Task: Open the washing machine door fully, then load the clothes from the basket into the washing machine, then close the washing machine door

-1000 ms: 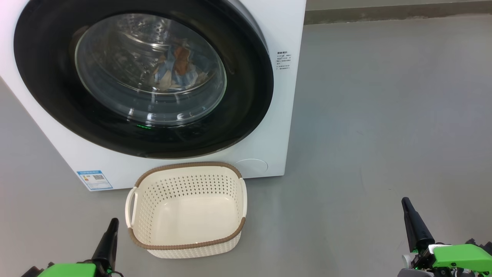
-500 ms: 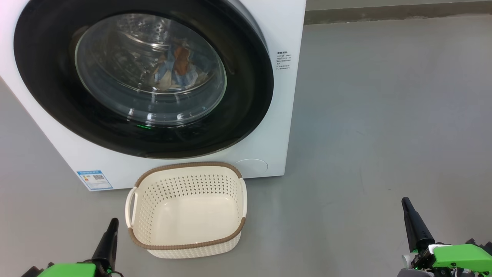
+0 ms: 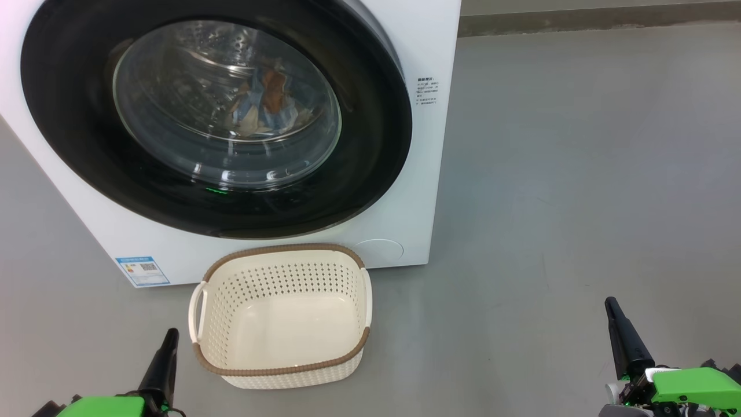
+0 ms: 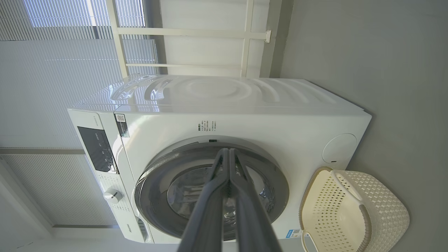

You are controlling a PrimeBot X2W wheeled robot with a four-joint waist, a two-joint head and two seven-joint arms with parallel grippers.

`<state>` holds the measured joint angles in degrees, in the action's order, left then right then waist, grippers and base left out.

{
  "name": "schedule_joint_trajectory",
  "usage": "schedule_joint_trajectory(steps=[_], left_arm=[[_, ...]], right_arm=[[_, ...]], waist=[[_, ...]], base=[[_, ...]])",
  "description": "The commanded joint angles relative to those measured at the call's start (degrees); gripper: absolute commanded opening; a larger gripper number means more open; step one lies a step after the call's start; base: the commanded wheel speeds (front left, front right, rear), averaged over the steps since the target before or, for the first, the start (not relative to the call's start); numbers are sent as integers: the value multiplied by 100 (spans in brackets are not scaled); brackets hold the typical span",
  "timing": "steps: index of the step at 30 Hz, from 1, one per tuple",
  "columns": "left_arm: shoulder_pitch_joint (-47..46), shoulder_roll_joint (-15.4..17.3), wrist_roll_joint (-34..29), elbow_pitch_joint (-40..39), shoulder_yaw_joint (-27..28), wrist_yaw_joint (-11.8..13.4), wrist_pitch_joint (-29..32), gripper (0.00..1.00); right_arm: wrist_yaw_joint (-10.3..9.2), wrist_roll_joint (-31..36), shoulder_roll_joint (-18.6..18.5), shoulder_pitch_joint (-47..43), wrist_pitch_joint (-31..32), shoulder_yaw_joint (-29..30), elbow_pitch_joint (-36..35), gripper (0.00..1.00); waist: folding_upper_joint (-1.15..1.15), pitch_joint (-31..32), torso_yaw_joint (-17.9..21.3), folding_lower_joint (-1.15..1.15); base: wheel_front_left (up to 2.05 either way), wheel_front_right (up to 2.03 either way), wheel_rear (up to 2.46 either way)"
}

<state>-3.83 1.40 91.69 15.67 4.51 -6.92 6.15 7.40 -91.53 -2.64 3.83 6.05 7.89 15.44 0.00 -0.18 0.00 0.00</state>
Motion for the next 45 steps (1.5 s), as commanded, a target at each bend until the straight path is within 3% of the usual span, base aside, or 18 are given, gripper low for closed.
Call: schedule_joint_trajectory(steps=[1, 45], left_arm=[[-237, 148, 49, -162, 199, -57, 33, 0], [-236, 148, 49, -162, 199, -57, 33, 0]], right_arm=[[9, -63, -24, 235, 44, -137, -142, 0], [9, -63, -23, 235, 44, -137, -142, 0]], waist=[[0, 0, 0, 0], [0, 0, 0, 0]], base=[[0, 0, 0], [0, 0, 0]])
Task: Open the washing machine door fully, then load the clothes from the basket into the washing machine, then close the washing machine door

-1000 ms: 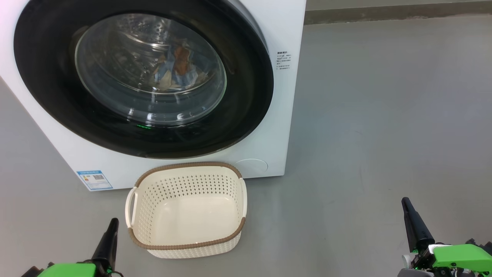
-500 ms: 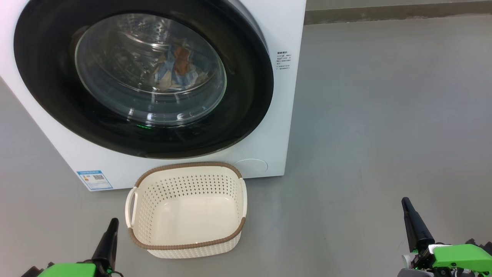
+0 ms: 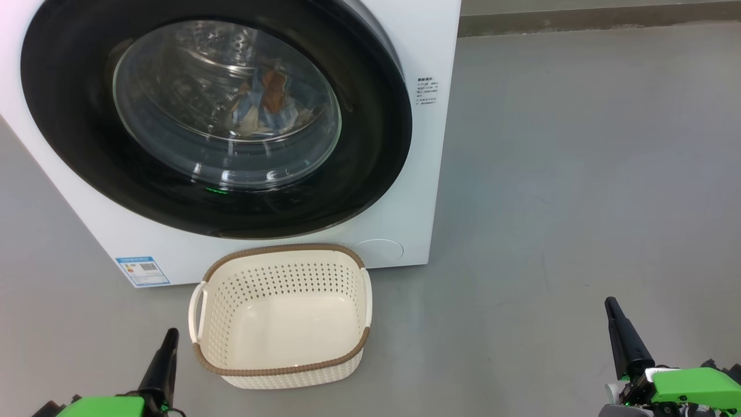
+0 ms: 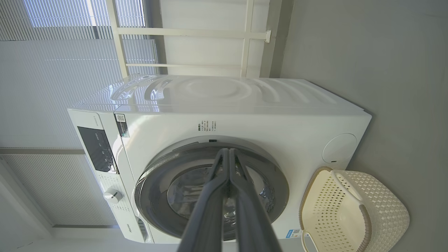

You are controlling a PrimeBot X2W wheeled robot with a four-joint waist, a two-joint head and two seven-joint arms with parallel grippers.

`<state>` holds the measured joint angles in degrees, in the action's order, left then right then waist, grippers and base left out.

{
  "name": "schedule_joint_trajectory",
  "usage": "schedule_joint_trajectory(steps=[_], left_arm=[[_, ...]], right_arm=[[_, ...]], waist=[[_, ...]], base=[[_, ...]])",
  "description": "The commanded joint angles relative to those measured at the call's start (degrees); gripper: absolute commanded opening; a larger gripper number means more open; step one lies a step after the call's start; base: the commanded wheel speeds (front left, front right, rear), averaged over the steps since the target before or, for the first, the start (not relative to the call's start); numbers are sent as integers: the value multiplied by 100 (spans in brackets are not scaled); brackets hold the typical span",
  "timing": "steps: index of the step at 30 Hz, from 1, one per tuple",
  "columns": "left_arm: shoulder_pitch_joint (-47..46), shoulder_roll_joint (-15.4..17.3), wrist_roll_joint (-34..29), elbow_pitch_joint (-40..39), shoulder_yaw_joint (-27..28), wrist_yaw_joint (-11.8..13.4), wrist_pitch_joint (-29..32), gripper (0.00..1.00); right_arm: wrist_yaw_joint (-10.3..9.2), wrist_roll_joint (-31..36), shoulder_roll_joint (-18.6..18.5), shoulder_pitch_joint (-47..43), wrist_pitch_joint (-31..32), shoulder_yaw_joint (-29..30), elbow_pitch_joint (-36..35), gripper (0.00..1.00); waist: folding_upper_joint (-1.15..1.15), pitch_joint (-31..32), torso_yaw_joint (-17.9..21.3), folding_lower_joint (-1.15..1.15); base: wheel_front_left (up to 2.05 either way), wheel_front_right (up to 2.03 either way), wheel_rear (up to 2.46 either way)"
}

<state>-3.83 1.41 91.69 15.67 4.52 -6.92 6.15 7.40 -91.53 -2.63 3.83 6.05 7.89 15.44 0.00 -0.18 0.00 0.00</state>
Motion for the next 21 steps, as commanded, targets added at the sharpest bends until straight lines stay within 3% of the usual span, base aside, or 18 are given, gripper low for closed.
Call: schedule_joint_trajectory(steps=[1, 21], left_arm=[[-236, 146, 49, -162, 198, -57, 33, 0], [-236, 146, 49, -163, 198, -57, 33, 0]], right_arm=[[9, -63, -25, 235, 44, -137, -142, 0], [9, -64, -25, 235, 44, -138, -142, 0]], waist=[[0, 0, 0, 0], [0, 0, 0, 0]], base=[[0, 0, 0], [0, 0, 0]])
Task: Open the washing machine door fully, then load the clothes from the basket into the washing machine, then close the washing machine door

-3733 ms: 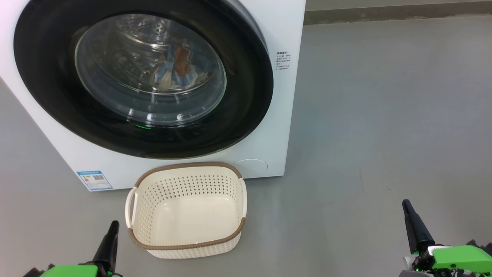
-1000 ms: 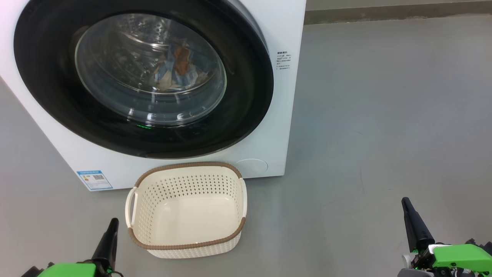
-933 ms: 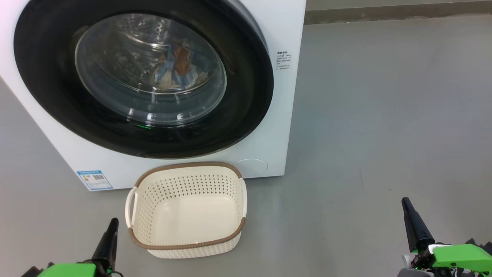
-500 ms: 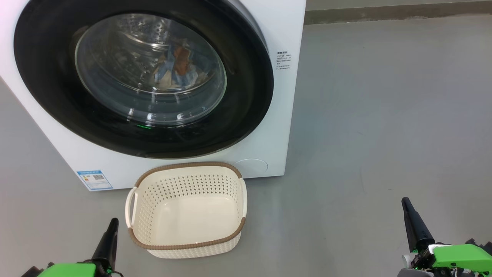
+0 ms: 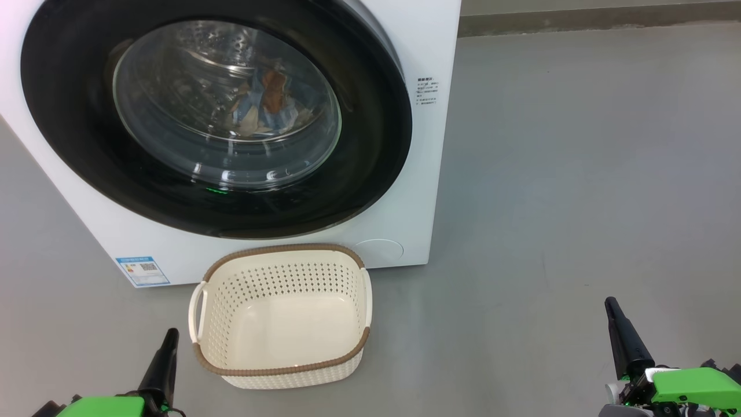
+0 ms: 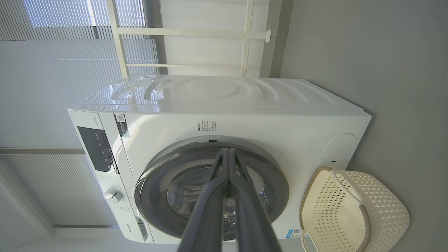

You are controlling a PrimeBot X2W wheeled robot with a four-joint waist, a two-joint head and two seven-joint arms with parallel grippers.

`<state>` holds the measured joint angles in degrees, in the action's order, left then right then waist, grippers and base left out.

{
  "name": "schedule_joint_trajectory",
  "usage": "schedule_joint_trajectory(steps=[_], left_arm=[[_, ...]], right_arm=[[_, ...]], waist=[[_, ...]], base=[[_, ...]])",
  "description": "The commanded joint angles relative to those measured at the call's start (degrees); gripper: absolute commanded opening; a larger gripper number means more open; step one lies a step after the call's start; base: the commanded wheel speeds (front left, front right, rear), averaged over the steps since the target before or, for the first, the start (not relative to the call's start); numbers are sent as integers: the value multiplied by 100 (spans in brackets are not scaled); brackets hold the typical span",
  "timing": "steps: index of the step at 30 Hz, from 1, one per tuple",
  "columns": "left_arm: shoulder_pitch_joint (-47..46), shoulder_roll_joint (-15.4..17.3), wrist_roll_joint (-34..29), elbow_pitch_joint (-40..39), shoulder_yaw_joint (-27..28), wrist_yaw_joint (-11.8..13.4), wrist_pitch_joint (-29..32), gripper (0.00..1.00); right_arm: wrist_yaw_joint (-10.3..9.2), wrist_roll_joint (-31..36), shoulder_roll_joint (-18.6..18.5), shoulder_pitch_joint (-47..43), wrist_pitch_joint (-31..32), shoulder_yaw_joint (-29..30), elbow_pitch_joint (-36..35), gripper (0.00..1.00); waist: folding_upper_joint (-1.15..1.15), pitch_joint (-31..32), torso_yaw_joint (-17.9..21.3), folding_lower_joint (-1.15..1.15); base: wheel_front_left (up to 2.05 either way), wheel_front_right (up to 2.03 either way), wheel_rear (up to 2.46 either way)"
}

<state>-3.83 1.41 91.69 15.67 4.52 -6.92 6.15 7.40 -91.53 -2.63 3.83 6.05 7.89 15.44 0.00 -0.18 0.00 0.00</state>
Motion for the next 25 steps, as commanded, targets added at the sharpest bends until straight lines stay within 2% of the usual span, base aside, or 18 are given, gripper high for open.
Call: schedule_joint_trajectory(steps=[1, 25], left_arm=[[-236, 146, 49, -163, 198, -57, 33, 0], [-236, 146, 50, -163, 198, -57, 33, 0]], right_arm=[[9, -64, -25, 235, 44, -138, -142, 0], [9, -64, -25, 235, 43, -138, -142, 0]], waist=[[0, 0, 0, 0], [0, 0, 0, 0]], base=[[0, 0, 0], [0, 0, 0]])
